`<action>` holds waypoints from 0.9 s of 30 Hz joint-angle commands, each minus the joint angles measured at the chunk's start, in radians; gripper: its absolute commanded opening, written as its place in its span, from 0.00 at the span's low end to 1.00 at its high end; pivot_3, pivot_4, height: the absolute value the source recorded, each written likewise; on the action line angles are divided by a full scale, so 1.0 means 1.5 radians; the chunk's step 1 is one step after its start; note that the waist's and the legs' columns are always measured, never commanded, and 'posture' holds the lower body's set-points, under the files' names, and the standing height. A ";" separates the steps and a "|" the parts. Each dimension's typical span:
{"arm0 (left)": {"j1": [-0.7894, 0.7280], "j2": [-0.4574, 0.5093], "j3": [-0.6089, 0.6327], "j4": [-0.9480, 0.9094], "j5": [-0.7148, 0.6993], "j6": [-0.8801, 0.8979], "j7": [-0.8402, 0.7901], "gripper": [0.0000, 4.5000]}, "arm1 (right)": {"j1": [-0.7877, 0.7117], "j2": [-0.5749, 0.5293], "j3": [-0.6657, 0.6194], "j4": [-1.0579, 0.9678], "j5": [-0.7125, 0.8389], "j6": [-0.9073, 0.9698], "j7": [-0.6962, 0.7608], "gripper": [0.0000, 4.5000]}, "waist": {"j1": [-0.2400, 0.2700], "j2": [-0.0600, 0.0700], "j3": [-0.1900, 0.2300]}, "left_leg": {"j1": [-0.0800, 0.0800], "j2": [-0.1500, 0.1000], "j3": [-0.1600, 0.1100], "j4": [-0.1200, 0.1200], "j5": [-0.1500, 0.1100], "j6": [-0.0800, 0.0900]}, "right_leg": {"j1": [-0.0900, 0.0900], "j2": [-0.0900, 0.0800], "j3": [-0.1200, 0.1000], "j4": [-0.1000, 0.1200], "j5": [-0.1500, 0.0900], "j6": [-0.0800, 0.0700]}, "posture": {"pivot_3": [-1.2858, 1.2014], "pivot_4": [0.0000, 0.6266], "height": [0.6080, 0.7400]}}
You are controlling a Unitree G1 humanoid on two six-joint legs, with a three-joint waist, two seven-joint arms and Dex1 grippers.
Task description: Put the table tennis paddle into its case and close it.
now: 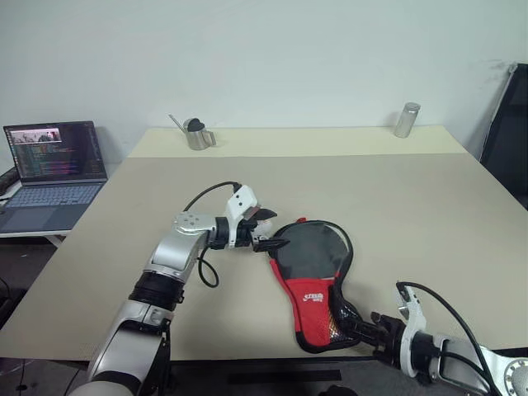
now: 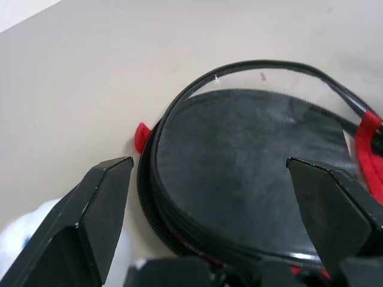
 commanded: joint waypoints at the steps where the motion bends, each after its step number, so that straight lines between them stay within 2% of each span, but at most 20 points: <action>1: -0.001 0.008 0.014 -0.026 0.002 -0.007 0.008 1.00 | -0.014 -0.024 0.004 0.006 0.003 -0.001 0.030 0.22 | 0.001 0.000 0.000 | 0.000 0.000 0.000 0.000 0.000 0.000 | 0.000 0.000 0.000 0.000 0.000 0.000 | 0.52 0.24 1.00; 8: -0.008 0.011 0.016 -0.016 0.003 -0.014 0.015 1.00 | -0.029 -0.100 -0.028 0.008 -0.017 0.029 0.138 0.76 | 0.002 -0.001 0.000 | 0.000 0.000 0.000 0.000 0.000 0.000 | 0.000 0.000 0.000 0.000 0.000 0.000 | 0.52 0.24 1.00; 11: -0.012 0.010 0.020 -0.011 0.001 -0.018 0.017 1.00 | -0.007 -0.168 -0.070 -0.008 -0.117 0.067 0.270 0.99 | 0.004 -0.001 0.000 | 0.000 0.000 0.000 0.000 0.000 0.000 | 0.000 0.000 0.000 0.000 0.000 0.000 | 0.52 0.24 1.00; 15: -0.022 0.012 0.024 0.007 0.002 -0.026 0.018 1.00 | 0.042 -0.305 -0.159 0.031 -0.377 0.012 0.557 1.00 | 0.009 -0.001 0.000 | 0.000 -0.001 0.001 0.001 -0.001 0.001 | 0.000 0.003 -0.002 0.000 0.000 0.000 | 0.52 0.24 1.00; 18: -0.027 0.014 0.026 0.018 0.004 -0.035 0.020 1.00 | -0.008 -0.321 -0.188 0.089 -0.456 -0.035 0.638 1.00 | 0.009 -0.002 0.001 | 0.001 0.000 0.002 0.002 -0.001 0.002 | 0.001 0.003 -0.002 0.000 0.001 0.001 | 0.52 0.24 1.00; 20: -0.031 0.014 0.030 0.024 0.003 -0.034 0.024 1.00 | -0.116 -0.293 -0.167 0.096 -0.483 -0.055 0.621 1.00 | 0.006 -0.003 0.001 | 0.002 0.000 0.002 0.002 -0.001 0.001 | 0.002 0.003 -0.001 0.000 0.001 0.001 | 0.52 0.24 1.00; 22: -0.034 0.014 0.032 0.034 0.009 -0.034 0.035 1.00 | -0.223 -0.245 -0.102 0.085 -0.561 -0.079 0.589 1.00 | 0.003 -0.003 0.001 | 0.002 0.001 0.002 0.003 -0.001 0.001 | 0.002 0.003 -0.001 0.000 0.001 0.000 | 0.52 0.24 1.00; 25: -0.044 0.005 0.034 0.052 0.022 -0.026 0.067 1.00 | -0.365 -0.109 0.020 0.113 -0.726 -0.125 0.495 1.00 | 0.001 -0.004 0.002 | 0.002 0.003 0.000 0.004 0.000 -0.001 | 0.003 0.003 -0.001 0.000 0.002 -0.001 | 0.52 0.24 1.00; 27: -0.048 0.002 0.036 0.055 0.025 -0.019 0.082 1.00 | -0.405 -0.041 0.090 0.138 -0.821 -0.148 0.468 1.00 | 0.001 -0.004 0.002 | 0.001 0.002 -0.001 0.004 0.002 -0.003 | 0.002 0.002 0.000 0.001 0.002 -0.002 | 0.52 0.24 1.00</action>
